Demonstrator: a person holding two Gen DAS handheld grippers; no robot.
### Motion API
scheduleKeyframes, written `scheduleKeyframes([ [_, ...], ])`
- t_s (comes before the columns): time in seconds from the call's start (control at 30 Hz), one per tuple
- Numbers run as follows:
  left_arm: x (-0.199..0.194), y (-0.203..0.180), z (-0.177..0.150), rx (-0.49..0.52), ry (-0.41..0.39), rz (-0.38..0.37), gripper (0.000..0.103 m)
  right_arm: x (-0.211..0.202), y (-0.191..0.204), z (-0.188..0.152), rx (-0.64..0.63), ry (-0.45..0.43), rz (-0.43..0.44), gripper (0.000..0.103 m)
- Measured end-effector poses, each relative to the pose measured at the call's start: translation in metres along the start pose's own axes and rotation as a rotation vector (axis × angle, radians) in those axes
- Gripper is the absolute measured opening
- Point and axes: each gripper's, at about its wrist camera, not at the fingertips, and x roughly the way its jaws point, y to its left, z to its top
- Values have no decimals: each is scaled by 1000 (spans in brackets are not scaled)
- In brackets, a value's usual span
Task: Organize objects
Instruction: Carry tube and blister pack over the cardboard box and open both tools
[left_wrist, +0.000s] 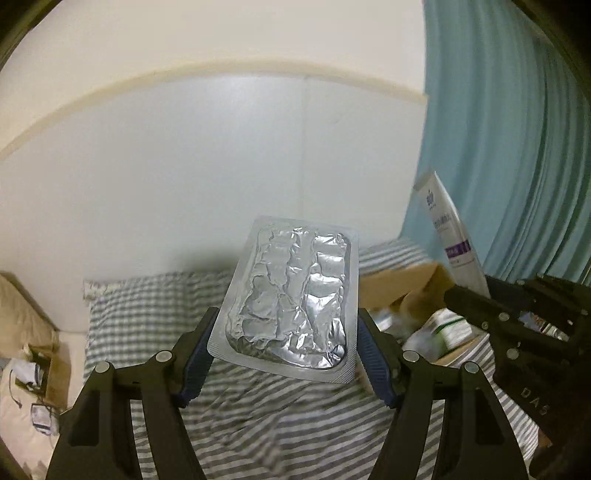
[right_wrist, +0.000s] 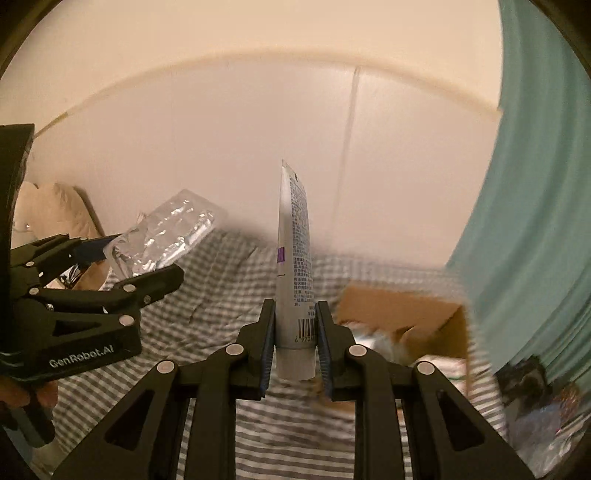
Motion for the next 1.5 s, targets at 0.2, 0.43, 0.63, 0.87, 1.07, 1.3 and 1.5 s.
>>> scheduleKeyframes([
  [0.2,9,-50,10,0,-26,-42,73,-28,-52,18,46,-55,19,20],
  [0.43,70,-89,0,17,27,-61,73,11,-113,1,170,-14,50,20],
  [0.63,124,-115,-22,42,110,-55,73,66,-138,-33,265,83,61,20],
  [0.87,168,-132,-41,65,179,-54,73,115,-156,-65,351,177,92,20],
  [1.07,188,-137,-48,80,211,-56,73,125,-177,-76,388,213,110,20],
  [1.3,190,-136,-45,81,212,-59,94,118,-189,-82,434,205,103,22],
  [1.5,166,-133,-34,86,166,-29,99,97,-192,-71,441,150,87,46],
])
